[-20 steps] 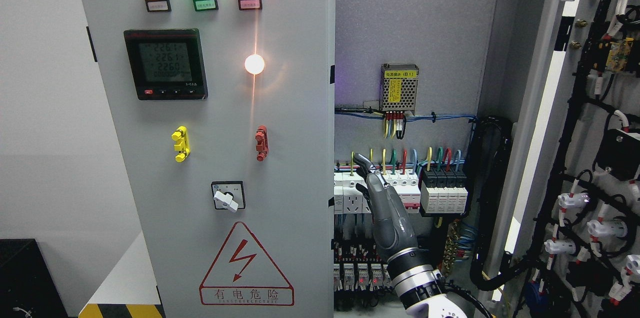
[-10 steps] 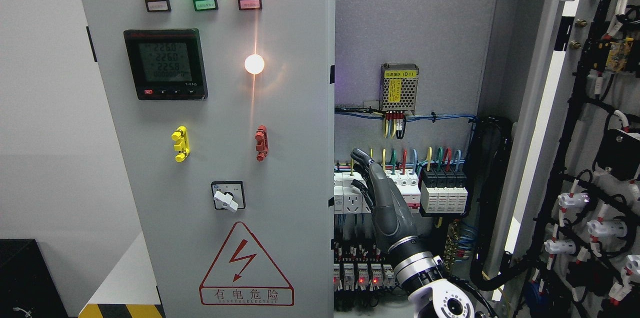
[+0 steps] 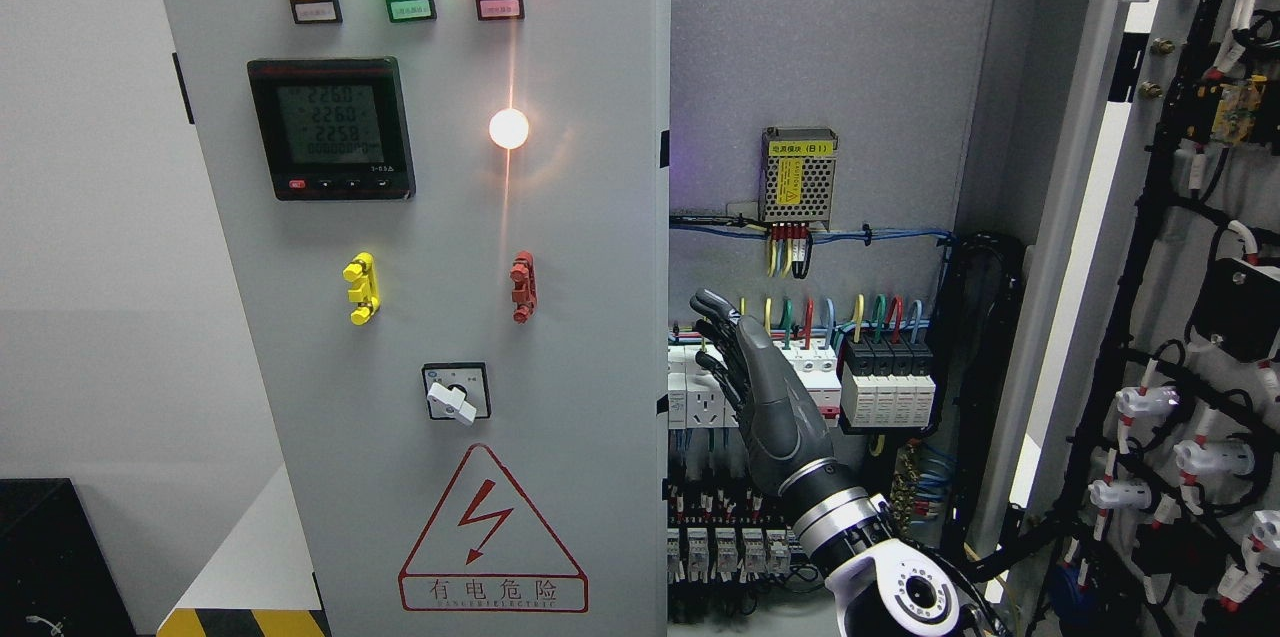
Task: Open door with both hands
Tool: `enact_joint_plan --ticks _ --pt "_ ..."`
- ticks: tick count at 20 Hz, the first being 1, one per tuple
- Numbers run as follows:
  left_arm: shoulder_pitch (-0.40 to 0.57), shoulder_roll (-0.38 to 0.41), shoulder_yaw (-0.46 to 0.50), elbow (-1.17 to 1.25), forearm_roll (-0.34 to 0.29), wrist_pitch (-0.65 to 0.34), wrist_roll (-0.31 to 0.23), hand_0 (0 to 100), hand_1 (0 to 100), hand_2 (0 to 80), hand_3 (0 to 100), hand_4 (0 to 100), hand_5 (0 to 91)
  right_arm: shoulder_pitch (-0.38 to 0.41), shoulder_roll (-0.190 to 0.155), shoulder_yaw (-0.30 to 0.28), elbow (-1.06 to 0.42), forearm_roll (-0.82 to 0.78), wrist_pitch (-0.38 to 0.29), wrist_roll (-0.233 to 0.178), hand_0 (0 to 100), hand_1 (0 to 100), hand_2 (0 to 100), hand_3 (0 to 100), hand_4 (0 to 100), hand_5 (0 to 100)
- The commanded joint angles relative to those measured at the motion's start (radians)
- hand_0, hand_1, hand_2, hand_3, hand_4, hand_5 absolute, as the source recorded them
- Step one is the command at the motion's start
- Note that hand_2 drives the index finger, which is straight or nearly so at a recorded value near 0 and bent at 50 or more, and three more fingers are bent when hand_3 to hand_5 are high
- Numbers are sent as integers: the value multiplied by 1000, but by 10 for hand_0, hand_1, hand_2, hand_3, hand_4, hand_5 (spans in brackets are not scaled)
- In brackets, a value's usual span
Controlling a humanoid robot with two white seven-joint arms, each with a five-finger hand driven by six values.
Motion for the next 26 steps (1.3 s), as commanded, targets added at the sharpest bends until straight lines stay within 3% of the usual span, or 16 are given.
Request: enact_joint_plan --ticks 1,12,20,23,26 --pt "0 0 0 -29 0 0 0 0 0 0 0 0 0 -7 28 -22 44 -59 2 15 193 0 0 0 0 0" --pt "0 0 0 -29 0 0 0 0 0 0 0 0 0 -24 27 -50 84 -129 3 112 194 0 0 0 0 0" --pt "0 0 -1 -29 0 0 0 0 0 0 0 0 0 -40 27 -51 120 -131 -4 120 193 0 0 0 0 0" --pt "0 0 -1 -29 0 0 0 0 0 0 0 0 0 -49 28 -69 132 -131 -6 179 193 0 0 0 0 0" --pt "0 0 -1 -29 0 0 0 0 0 0 0 0 0 -60 28 -91 149 -131 0 189 193 0 0 0 0 0"
